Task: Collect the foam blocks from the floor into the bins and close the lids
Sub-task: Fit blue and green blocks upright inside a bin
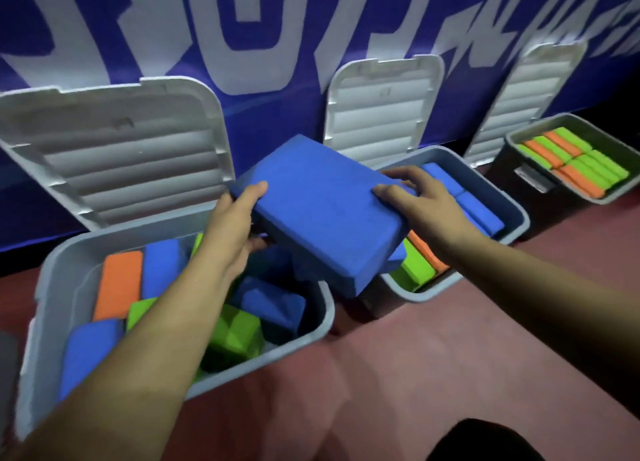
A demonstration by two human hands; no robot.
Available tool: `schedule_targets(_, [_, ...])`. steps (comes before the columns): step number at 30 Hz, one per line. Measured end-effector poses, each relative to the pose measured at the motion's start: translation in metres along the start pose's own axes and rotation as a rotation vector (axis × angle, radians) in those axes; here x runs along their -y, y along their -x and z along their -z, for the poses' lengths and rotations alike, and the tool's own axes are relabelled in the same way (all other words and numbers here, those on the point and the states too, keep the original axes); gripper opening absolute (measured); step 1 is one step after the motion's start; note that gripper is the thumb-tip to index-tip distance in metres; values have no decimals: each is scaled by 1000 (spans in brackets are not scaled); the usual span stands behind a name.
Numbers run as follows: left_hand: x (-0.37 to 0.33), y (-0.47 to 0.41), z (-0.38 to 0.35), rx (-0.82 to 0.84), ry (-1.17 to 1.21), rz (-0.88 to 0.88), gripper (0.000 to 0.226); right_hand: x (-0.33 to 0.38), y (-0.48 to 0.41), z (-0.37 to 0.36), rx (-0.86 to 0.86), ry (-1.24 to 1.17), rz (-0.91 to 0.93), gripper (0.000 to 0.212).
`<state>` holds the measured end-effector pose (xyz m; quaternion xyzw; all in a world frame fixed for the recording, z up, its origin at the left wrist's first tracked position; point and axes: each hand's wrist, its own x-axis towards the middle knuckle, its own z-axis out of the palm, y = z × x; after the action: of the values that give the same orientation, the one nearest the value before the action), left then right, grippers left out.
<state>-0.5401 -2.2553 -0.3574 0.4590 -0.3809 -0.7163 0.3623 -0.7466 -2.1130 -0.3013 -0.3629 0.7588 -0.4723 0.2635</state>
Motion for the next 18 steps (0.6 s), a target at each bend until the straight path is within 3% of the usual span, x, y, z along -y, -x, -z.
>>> schedule_targets(2, [16,8,-29,-99,54,-17,41,-18,-8,12,-183,-60,-50,58])
schedule_targets(6, [50,17,-70,-187,39,-14,50,-50,-25,21,-274,-163,-231,64])
schedule_targets(10, [79,-4,-62,-321,-606,-127,71,-84,-45,21,-261,-52,-257,68])
schedule_targets(13, [90,-18,-48,-174,-772,-207,66,-103,-53,14,-183,152,-264,49])
schedule_targets(18, [86,-23,-44,-81,-849,-217,57,-98,-56,0,-198,408,-211,43])
